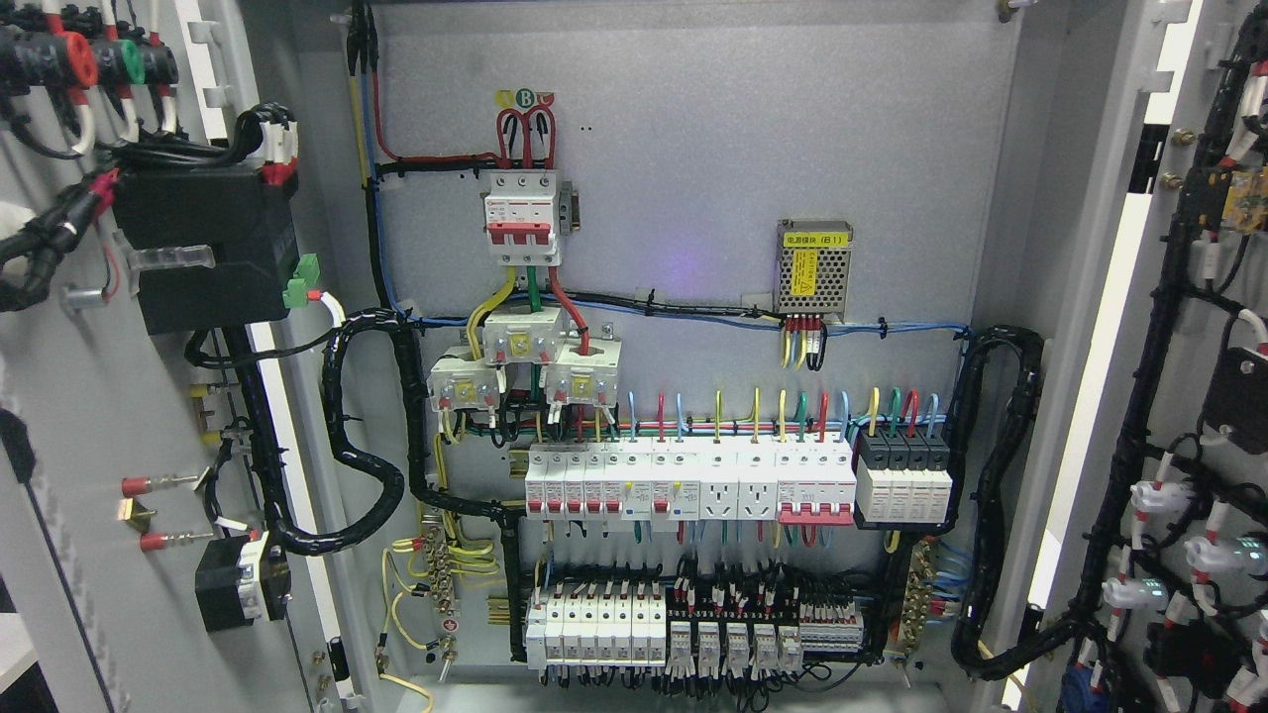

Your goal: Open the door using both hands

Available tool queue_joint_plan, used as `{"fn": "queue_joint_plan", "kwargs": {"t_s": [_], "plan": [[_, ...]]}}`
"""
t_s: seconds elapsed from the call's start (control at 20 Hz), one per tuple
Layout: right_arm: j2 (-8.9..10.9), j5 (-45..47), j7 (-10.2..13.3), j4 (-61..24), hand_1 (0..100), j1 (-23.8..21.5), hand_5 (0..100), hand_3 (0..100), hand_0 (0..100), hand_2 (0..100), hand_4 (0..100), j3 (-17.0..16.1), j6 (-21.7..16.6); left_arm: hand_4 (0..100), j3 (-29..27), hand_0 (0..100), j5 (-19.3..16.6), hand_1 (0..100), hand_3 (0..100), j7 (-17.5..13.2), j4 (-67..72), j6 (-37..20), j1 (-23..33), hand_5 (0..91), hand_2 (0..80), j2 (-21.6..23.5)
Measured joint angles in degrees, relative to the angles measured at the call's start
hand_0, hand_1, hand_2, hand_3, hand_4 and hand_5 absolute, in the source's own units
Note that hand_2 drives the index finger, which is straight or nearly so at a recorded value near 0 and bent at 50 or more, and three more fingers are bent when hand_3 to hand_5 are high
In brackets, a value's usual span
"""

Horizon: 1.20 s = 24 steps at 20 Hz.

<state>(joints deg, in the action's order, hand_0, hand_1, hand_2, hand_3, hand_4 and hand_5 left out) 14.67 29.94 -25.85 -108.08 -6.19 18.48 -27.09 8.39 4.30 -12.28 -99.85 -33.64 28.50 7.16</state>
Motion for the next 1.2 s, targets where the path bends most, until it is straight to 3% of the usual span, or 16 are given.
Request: {"fn": "queue_joint_plan", "kwargs": {"t_s": [0.35, 0.65, 1.2], "plan": [[1.68, -0.02, 0.0, -4.02, 0, -4.65, 0, 0, 38, 0, 0, -3.34, -2.52, 0, -0.3, 0, 0.18, 0, 0, 0.16, -3.16, -9.8, -3.06, 0.0, 0.0, -0.6], [2.25, 0.01, 0.28, -6.87, 0, -7.71, 0, 0, 38, 0, 0, -5.22, -4.52, 0, -0.31, 0, 0.3, 0, 0, 0.18, -5.69, -10.52, -4.09, 0.0, 0.0, -1.05], [1.78, 0.06, 4.16, -9.7, 0, -9.28, 0, 0, 38, 0, 0, -8.39, -6.17, 0, 0.7, 0, 0.38, 0, 0, 0.21, -9.97, -10.58, -4.79, 0.0, 0.0, -1.62]]}}
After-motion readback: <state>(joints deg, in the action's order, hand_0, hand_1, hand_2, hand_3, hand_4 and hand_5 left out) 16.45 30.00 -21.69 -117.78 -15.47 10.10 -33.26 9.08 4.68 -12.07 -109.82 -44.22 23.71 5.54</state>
